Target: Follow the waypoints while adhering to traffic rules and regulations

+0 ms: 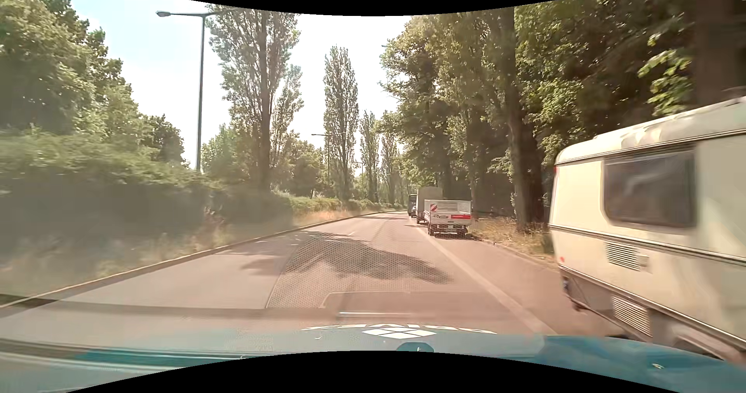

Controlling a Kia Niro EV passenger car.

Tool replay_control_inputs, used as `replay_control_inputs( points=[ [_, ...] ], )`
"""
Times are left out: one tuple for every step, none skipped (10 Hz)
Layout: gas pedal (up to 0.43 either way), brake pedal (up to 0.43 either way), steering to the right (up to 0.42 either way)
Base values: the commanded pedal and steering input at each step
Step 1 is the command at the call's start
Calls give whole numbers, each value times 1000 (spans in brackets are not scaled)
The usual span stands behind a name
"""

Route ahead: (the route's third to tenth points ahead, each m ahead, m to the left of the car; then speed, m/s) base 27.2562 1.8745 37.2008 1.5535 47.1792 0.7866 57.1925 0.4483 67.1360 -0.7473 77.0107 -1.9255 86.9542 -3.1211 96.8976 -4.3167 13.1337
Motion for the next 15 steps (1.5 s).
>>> replay_control_inputs(
  points=[
    [169, 0, 1],
    [169, 0, 1],
    [169, 0, 2],
    [169, 0, 1],
    [169, 0, 2],
    [169, 0, 1],
    [169, 0, 1],
    [169, 0, 1],
    [169, 0, 2],
    [169, 0, 1],
    [169, 0, 1],
    [169, 0, 1],
    [169, 0, 1],
    [169, 0, 2],
    [169, 0, 5]
  ],
)
